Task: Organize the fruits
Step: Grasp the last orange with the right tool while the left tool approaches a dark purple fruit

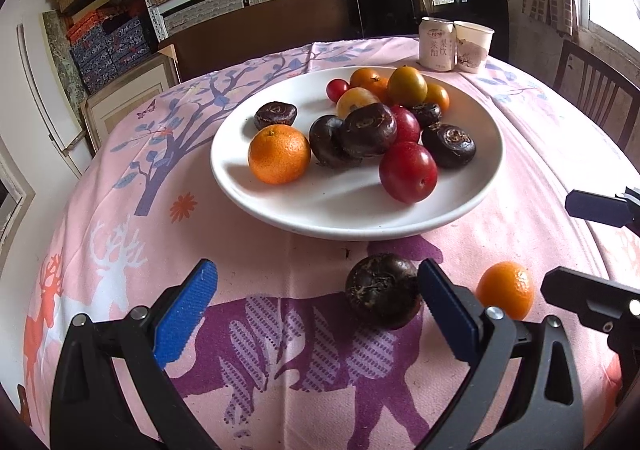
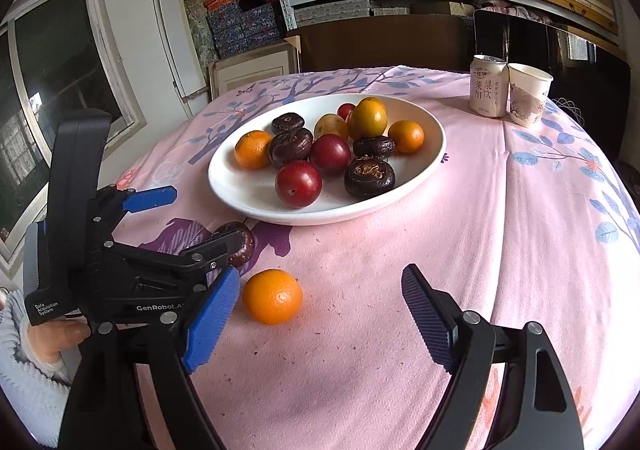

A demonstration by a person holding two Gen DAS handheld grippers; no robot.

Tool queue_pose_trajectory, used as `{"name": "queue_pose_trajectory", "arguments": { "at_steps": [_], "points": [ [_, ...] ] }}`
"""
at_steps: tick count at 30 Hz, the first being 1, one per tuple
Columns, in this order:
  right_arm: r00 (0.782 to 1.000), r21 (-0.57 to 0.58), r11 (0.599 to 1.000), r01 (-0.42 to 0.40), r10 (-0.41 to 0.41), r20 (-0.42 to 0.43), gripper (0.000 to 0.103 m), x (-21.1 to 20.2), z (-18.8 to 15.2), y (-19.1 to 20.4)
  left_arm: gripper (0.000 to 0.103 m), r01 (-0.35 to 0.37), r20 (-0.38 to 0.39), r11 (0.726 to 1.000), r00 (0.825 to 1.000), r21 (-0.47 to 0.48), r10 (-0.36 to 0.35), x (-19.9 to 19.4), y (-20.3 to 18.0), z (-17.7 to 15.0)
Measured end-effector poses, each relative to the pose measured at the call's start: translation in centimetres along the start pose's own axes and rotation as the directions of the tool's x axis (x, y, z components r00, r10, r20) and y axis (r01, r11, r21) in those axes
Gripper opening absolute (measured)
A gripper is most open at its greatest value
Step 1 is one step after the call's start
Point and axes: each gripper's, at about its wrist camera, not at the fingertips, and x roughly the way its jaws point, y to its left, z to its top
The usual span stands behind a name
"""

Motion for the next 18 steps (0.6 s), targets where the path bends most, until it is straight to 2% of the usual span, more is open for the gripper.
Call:
{"name": "queue_pose_trajectory", "arguments": {
  "at_steps": [14, 16, 17, 18],
  "points": [
    [0.996, -0.060, 0.998, -0.034, 0.029, -0.083, 0.081, 1.6, -0.4, 1.3, 0.098, -0.017, 0.009, 1.000, 1.000, -0.002, 0.017, -0.2, 0.3, 0.1],
    [0.993, -0.077, 0.996, -0.049, 0.040, -0.114, 0.074, 2.2, -0.5, 1.8, 0.098, -0.037, 0.008, 0.999, 0.999, -0.004, 0.037, -0.2, 0.4, 0.2],
    [0.990, -0.082, 0.995, -0.058, 0.047, -0.133, 0.068, 2.6, -0.5, 2.0, 0.098, -0.034, 0.006, 0.999, 0.999, -0.007, 0.035, -0.1, 0.5, 0.2],
    [0.987, -0.085, 0.994, -0.067, 0.053, -0.153, 0.058, 3.1, -0.6, 2.2, 0.098, -0.027, 0.003, 1.000, 1.000, -0.012, 0.027, -0.1, 0.6, 0.2]
  ]
}}
